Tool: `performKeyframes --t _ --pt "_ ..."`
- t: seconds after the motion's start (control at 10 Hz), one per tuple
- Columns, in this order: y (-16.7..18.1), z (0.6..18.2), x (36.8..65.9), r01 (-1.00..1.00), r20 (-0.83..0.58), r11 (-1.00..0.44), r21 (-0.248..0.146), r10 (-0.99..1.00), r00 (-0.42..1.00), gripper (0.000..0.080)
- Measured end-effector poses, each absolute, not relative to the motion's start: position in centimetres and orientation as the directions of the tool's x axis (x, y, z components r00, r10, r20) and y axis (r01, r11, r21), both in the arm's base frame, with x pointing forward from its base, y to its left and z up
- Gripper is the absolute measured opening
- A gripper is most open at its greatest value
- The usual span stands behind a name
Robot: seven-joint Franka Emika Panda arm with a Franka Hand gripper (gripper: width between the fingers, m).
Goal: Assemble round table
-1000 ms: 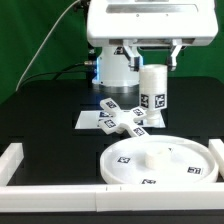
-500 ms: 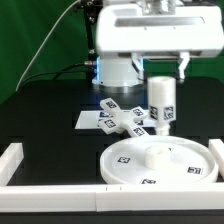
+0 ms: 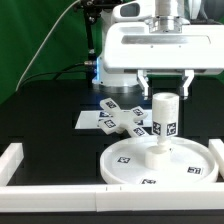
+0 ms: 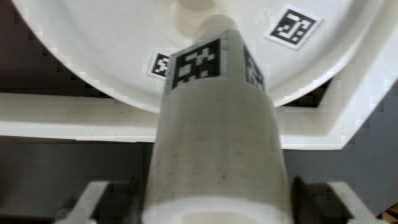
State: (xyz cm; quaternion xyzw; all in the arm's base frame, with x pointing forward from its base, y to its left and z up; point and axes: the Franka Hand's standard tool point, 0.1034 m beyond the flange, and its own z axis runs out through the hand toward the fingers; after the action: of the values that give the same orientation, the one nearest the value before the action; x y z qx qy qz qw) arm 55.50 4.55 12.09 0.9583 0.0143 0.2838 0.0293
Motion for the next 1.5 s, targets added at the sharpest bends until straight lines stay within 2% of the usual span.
performKeyframes --t 0.4,0.5,0.6,0.8,1.2,1.5 --pt "4.2 11.5 55.4 0.007 0.533 -0.998 0.067 0.042 0.845 0.0397" --pt "3.8 12.6 57.2 -0.004 0.540 -0.998 0.059 0.028 0.841 0.0397" --pt "3.7 12.6 57.4 -0.005 0.551 -0.998 0.063 0.030 0.834 0.0397" --pt "3.8 11.6 57.1 -0.001 0.547 -0.997 0.072 0.038 0.836 0.0397" --pt "4.1 12.3 57.0 0.003 0.550 -0.998 0.065 0.038 0.834 0.0397" --pt "4.1 11.9 56.9 0.004 0.545 -0.998 0.067 0.040 0.838 0.0397"
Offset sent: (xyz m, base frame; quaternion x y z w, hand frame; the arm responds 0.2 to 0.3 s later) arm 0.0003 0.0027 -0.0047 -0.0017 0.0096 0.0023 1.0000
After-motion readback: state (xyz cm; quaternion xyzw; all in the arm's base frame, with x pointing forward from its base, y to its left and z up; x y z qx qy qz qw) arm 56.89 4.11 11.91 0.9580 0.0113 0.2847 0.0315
